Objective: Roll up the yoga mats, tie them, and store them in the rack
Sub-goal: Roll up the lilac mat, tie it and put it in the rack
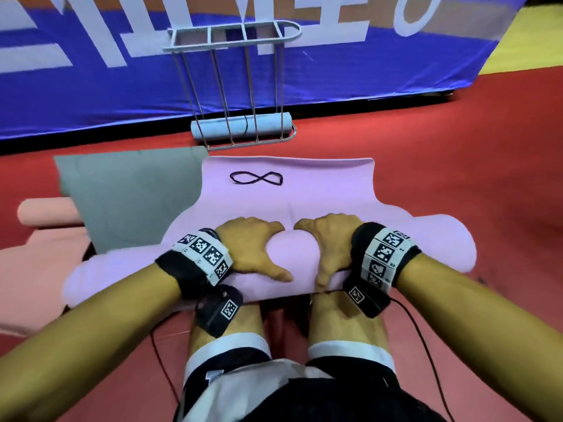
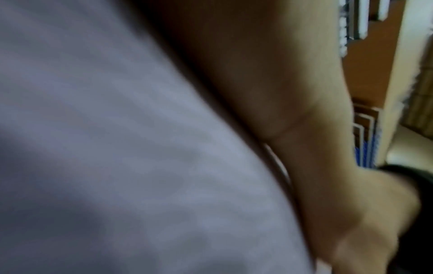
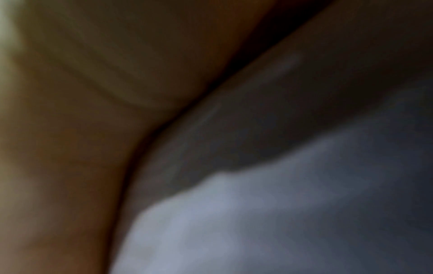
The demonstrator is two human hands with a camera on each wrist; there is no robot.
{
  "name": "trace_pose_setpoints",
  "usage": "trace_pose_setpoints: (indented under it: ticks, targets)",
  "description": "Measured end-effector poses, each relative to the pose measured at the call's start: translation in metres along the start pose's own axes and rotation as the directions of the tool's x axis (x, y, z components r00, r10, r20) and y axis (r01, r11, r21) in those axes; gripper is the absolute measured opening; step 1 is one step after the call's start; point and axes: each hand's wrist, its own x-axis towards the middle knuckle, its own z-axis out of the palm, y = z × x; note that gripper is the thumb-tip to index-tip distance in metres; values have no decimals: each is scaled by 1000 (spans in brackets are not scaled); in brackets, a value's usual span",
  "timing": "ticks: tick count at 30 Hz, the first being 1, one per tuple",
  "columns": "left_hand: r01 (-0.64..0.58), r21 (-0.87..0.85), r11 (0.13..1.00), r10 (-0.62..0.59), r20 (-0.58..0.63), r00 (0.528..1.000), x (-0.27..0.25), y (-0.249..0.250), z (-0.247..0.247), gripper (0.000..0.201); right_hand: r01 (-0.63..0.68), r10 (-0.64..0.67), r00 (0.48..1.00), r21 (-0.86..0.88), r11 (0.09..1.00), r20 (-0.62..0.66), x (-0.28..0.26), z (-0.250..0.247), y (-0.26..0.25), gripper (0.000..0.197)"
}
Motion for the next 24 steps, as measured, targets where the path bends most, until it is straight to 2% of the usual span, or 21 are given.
trace_pose_setpoints:
  ticks: [2,4,6,15,20,22,24]
  targets:
    - [28,67,997,-24,-62,998,-3,4,10,105,-2,1,1000,12,1000,23,3,-2,1,99]
    - [60,126,990,-49,-93,994,-5,10,21,126,12,-13,999,16,1000,51,6,-4,-2,102]
    - [60,180,982,-39,-120,992,-5,16,27,135,24,-25,998,23,999,61,9,-5,-2,105]
    - [-12,144,989,25,-88,996,2,11,10,124,-16,17,1000,68,998,-7,7,3,-1,106]
    - [-18,101,995,23,-44,999,9,3,5,107,73,-51,980,110,991,-192,-4,15,4,110]
    - [-15,64,998,16,-21,1000,14,-2,-1,103,101,-90,957,28,995,-275,-10,24,4,119]
    - [-17,31,999,17,-5,1000,20,-5,-5,104,73,-93,954,-80,994,-284,-10,33,2,138]
